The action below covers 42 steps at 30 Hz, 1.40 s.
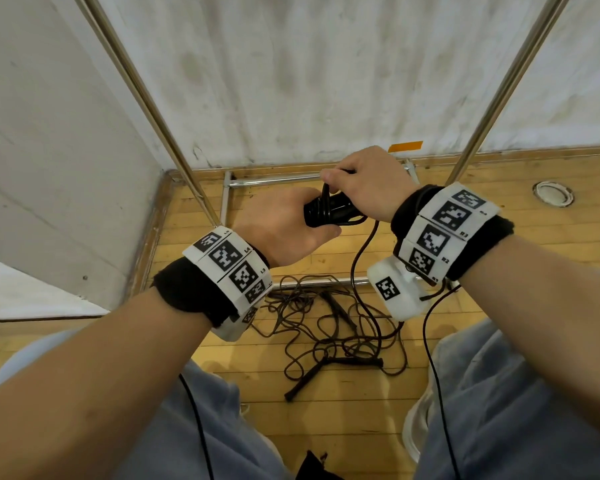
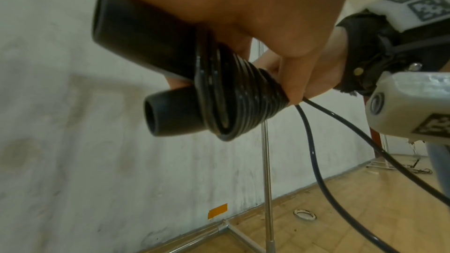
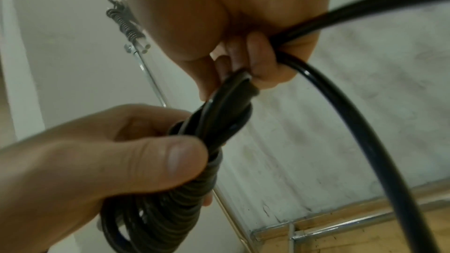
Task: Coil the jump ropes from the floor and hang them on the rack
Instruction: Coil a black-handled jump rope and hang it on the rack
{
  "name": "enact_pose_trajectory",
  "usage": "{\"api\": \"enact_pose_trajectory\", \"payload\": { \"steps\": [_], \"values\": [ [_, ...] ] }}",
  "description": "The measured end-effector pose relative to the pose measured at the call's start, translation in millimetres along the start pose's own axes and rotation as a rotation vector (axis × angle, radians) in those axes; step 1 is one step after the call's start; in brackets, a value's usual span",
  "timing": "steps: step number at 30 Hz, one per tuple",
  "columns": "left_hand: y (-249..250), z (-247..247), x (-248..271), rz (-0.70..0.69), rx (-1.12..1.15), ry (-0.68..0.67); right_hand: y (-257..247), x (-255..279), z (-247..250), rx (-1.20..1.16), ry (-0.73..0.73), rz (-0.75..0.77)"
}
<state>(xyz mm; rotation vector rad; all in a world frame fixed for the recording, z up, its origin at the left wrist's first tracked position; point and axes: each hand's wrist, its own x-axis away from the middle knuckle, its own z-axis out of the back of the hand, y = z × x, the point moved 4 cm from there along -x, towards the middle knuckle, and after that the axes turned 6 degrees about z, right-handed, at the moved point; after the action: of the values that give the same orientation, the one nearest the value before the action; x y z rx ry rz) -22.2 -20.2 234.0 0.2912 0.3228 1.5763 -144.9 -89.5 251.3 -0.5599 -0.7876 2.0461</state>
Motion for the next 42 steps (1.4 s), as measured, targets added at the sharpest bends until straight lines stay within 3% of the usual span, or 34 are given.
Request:
{"api": "enact_pose_trajectory", "payload": {
  "steps": [5, 8, 10, 16, 19, 25, 31, 35, 40, 42],
  "values": [
    [9.2, 10.9, 6.3, -0.082, 0.137, 0.038, 15.0, -2.9, 10.8, -0.316, -0.046, -0.144],
    [7.8, 18.7, 8.4, -0.011, 0.388, 0.080, 16.3, -1.6, 6.8, -0.657, -0.082, -0.135],
    [4.1, 23.7, 7.1, 0.047, 0.489, 0.100, 14.0, 0.4, 2.3, -0.738, -0.073, -0.107],
    [-0.4, 36.1, 4.7, 0.067, 0.519, 0.168, 6.9, 2.5, -4.6, -0.541, -0.006, -0.066],
    [-2.8, 39.3, 4.0, 0.077, 0.511, 0.183, 0.4, 4.5, -5.8, -0.456, -0.040, -0.020],
    [-1.8, 37.7, 1.8, 0.124, 0.580, 0.152, -13.5, 13.0, -18.2, -0.046, -0.177, 0.112],
    [1.7, 39.7, -0.3, 0.116, 0.732, 0.134, -9.1, 11.4, -20.6, -0.208, -0.069, 0.018],
    [-1.0, 36.7, -2.9, 0.119, 0.743, 0.079, -8.5, 11.6, -21.9, -0.219, -0.059, 0.045],
    [-15.2, 41.7, -5.9, 0.184, 0.564, 0.207, -2.2, 9.6, -20.3, -0.149, 0.132, 0.051],
    [-21.3, 42.8, -6.4, 0.205, 0.424, 0.262, -4.7, 10.6, -19.1, -0.026, 0.128, 0.121]
  ]
}}
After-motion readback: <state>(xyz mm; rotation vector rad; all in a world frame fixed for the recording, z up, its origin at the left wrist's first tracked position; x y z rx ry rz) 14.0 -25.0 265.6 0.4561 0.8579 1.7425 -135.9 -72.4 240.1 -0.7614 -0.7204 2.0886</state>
